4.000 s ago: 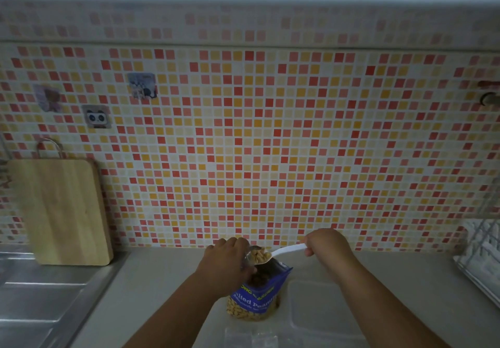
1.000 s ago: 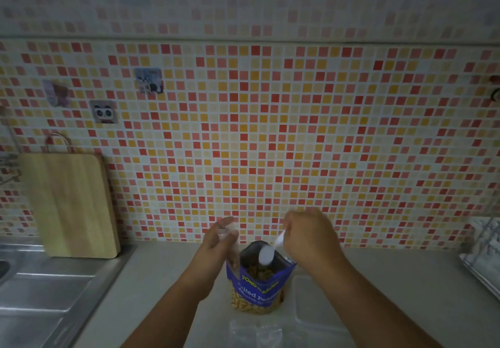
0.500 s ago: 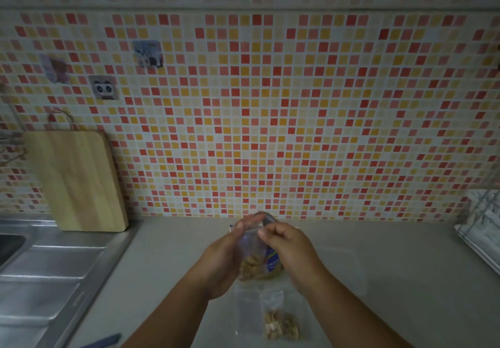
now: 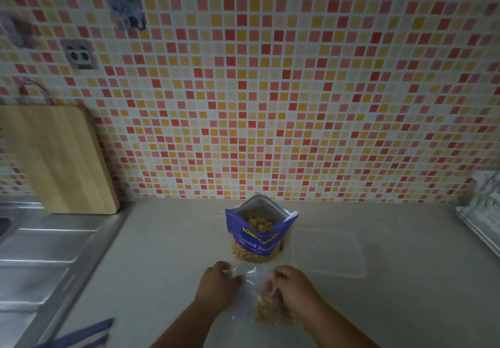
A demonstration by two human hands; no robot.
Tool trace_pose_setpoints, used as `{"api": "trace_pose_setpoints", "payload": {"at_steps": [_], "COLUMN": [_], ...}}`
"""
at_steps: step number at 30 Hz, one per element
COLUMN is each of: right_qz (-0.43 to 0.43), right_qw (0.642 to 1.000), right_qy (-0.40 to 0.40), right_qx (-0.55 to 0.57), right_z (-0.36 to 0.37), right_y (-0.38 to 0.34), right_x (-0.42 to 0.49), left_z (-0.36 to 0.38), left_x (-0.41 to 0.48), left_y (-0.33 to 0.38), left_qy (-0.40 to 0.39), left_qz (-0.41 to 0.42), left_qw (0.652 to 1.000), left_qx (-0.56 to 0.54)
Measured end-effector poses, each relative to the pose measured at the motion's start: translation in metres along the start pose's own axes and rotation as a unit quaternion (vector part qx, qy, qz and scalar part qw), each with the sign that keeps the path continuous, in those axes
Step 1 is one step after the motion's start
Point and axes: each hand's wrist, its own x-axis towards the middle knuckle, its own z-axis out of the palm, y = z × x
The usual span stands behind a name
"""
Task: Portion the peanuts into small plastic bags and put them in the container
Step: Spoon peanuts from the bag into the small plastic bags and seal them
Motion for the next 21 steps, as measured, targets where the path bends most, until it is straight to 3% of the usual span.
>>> {"api": "trace_pose_setpoints", "payload": {"at_steps": [3, 8, 16, 21], "right_qz": [-0.006, -0.017, -0.006, -0.015], "right_qw": [0.995, 0.975, 0.969, 0.972], "right_qy": [0.062, 0.106, 0.129, 0.104], "right_qx": [-0.078, -0.194, -0.208, -0.212], "right_z": [0.008, 0.016, 0.023, 0.026], "right_y": [0.008, 0.01, 0.017, 0.015], "right_x": [0.012, 0.017, 0.02, 0.016], "left_z": [0.007, 0.004, -0.032, -0.055], "left_x": [0.005, 0.012, 0.014, 0.009], "left_y": [0.001, -0.004, -0.016, -0.016], "left_qy": [-0.005, -0.022, 0.012, 0.015], "left_qz": [0.027, 0.038, 0.051, 0.054], "left_qw": [0.996, 0.995, 0.997, 0.998], "left_qx": [0.08, 0.093, 0.056, -0.008]}}
